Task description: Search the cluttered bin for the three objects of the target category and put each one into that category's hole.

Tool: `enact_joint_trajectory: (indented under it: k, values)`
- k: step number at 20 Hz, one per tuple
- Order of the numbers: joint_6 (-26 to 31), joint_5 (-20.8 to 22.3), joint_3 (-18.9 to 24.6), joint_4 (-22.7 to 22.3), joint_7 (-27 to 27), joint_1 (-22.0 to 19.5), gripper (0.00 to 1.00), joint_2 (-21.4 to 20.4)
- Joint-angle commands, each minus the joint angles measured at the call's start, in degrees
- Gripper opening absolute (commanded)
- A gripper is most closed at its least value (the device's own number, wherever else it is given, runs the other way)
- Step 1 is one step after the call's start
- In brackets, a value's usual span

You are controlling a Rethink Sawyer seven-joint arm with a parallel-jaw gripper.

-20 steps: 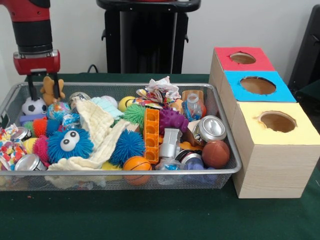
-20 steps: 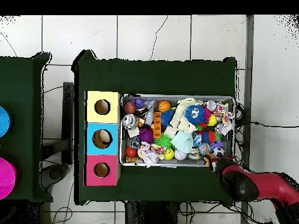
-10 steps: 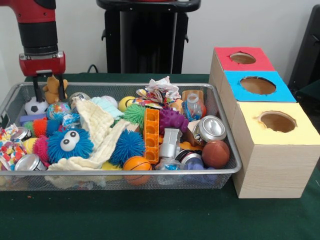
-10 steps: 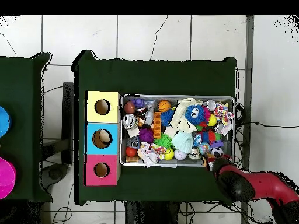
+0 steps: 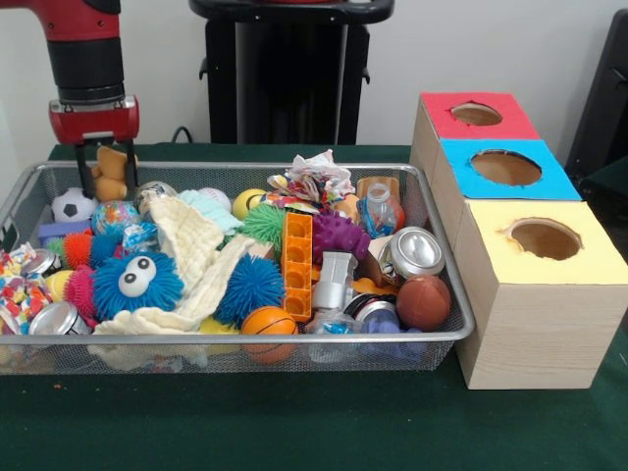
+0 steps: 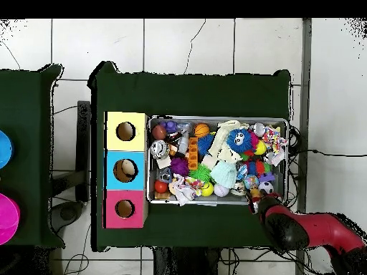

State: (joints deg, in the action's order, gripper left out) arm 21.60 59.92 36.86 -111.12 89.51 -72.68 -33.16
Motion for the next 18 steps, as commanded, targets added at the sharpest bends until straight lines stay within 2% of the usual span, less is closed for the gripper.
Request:
enact_joint_trajectory:
  k: [1, 15, 16, 18]
  values:
    - [1.7, 2.1, -3.2, -2.8, -3.6, 0.3, 1.00, -1.7]
    - [1.0, 3.6, -4.3, -0.6, -3.9, 0.1, 1.00, 0.9]
    - [1.0, 3.6, -4.3, -0.5, -4.0, 0.1, 0.00, 1.0]
    - [1.0, 3.8, -4.5, -0.4, -3.8, 0.3, 0.00, 1.0]
